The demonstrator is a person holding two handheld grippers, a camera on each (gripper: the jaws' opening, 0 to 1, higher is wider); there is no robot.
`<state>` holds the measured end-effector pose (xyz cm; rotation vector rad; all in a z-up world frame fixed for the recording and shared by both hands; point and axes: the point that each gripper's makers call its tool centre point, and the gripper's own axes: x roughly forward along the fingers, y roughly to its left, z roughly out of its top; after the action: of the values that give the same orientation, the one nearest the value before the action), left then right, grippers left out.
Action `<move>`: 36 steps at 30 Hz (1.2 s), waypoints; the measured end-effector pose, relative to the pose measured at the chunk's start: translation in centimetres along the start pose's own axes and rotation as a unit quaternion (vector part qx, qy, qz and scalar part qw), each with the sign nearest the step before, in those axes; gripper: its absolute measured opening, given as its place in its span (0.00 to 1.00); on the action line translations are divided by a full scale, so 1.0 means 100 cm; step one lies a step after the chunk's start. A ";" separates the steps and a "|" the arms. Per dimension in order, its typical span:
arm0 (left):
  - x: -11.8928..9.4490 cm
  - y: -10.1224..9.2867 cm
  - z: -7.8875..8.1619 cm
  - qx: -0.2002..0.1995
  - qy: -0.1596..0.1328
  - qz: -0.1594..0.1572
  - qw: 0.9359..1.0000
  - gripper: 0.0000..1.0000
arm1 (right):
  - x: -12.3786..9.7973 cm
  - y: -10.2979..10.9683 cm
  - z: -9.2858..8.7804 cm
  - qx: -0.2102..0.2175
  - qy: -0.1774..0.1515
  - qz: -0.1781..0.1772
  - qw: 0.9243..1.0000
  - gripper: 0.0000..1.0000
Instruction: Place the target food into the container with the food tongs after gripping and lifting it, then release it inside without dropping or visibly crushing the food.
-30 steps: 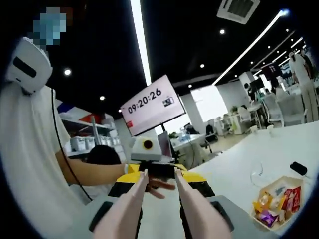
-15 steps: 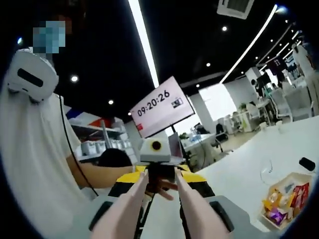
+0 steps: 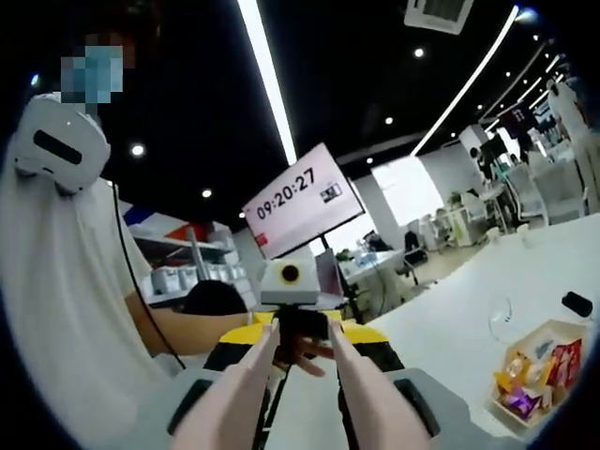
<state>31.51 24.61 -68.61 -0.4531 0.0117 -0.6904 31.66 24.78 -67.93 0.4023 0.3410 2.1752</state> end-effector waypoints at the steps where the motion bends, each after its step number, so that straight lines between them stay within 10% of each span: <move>1: 0.001 0.001 0.000 0.003 0.004 0.010 1.000 0.27 | -0.001 -0.002 0.000 0.002 0.001 -0.004 1.000 0.28; 36: -0.010 0.001 -0.005 0.004 0.005 0.022 1.000 0.24 | -0.014 -0.002 -0.012 0.028 0.025 0.001 0.999 0.25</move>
<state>30.75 25.12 -69.21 -0.4412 0.0282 -0.6500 32.11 23.64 -69.28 0.3797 0.4293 2.1850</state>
